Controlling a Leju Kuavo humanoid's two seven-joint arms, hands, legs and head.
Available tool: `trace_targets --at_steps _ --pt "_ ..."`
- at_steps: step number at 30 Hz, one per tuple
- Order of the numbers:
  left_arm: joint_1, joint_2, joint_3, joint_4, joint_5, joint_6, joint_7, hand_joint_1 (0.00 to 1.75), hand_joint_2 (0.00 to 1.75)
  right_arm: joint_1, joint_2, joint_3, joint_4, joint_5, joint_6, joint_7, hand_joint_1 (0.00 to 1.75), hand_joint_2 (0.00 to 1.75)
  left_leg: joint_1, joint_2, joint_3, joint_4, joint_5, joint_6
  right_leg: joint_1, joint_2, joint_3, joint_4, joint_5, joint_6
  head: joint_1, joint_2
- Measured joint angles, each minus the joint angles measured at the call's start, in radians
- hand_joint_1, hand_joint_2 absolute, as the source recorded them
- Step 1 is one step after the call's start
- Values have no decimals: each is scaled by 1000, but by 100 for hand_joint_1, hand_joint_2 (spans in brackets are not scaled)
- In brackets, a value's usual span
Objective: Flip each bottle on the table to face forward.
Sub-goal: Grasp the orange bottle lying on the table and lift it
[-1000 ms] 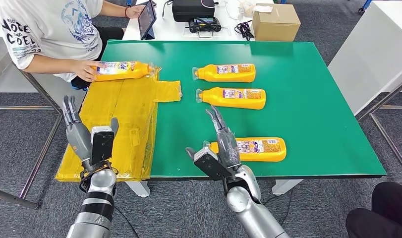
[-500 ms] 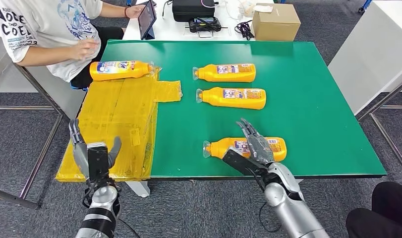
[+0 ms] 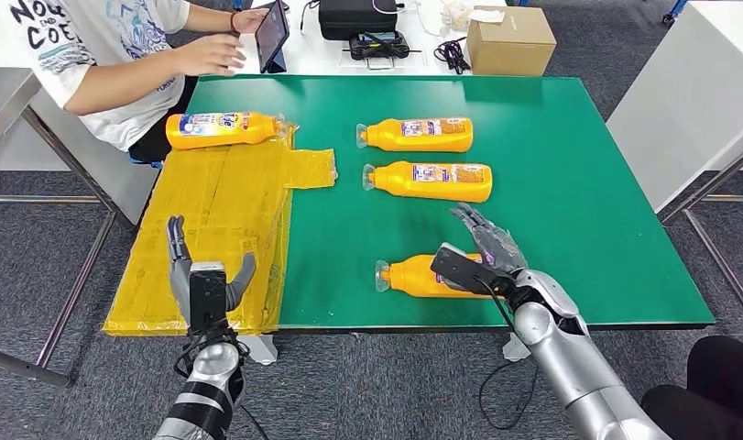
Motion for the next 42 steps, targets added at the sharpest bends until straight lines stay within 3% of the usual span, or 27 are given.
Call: trace_targets --at_steps 11,17,27,34,42 --pt "-36 -1 -91 42 48 -5 0 0 175 -127 -63 60 58 -37 101 23 0 175 0 0 0 0 0 0 0 0 0 0 0 0 0 0" --pt "-50 -1 -121 65 65 -8 0 0 175 -179 -98 94 91 -125 192 4 0 175 0 0 -1 0 0 0 0 0 0 0 0 1 0 0" --pt "-62 -1 -141 89 72 -8 0 0 175 -203 -128 120 115 -157 206 -7 0 175 0 0 -1 0 0 0 0 0 -1 0 0 1 0 0" --pt "-75 0 -176 96 86 -1 0 0 175 -215 -174 152 111 -361 322 -43 0 175 0 -1 -1 0 0 0 0 0 0 0 1 1 0 0" --pt "-105 0 -217 154 83 -10 0 0 175 -199 -243 222 98 -517 407 -154 0 175 0 -1 -1 1 0 0 0 -1 -1 0 1 1 0 0"
